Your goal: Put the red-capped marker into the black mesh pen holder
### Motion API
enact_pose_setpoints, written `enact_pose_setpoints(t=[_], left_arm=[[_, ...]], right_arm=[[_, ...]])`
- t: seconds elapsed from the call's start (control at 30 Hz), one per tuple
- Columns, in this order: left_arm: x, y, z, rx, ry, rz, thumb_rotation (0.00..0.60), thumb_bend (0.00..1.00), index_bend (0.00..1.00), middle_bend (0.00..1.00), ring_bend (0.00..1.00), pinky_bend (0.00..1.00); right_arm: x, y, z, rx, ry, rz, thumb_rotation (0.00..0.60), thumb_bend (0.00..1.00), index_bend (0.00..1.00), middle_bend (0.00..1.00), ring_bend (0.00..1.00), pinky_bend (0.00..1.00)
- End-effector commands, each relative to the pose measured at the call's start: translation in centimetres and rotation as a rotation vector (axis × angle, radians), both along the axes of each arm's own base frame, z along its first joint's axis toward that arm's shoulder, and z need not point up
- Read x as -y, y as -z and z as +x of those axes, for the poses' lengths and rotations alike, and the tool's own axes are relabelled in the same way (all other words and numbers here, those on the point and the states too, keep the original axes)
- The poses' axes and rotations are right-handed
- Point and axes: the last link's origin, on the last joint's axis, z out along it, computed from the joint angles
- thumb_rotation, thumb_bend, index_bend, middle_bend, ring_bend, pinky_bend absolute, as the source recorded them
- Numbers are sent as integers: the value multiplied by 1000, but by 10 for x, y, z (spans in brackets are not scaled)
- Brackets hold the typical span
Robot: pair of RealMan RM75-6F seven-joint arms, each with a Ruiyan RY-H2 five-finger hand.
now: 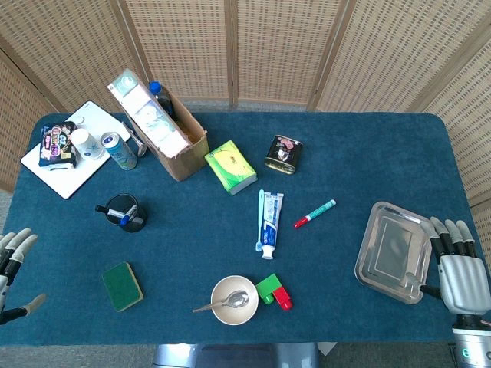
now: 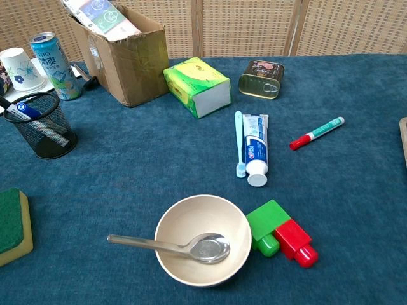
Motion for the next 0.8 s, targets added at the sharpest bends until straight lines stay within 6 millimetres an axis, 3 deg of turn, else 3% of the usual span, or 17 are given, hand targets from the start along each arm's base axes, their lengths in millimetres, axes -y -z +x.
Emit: enact_pose_setpoints(t=[0.03,0.23,0.43,0.57,0.8], left_arm=[[0,0,0,0,0,0,600,70,5,0,0,0],[0,-1,1,3,4,0,600,70,5,0,0,0],[0,-4,3,39,-7,2,600,70,14,0,0,0],[-1,-10,7,67,-3,13,600,71,16,0,0,0],[-2,-12,9,103,-2,19,600,71,21,0,0,0]], right_arm=[[0,0,0,-3,-1,1,600,0,146,0,0,55],[1,1,0,-2,-7,2,600,0,186,5,0,56],[9,12,8,25,-66,26,600,0,288,49,0,59],[24,24,16,6,-135,83,600,0,326,80,7,123],[54,40,37,-34,-229,159,600,0,349,91,23,150]])
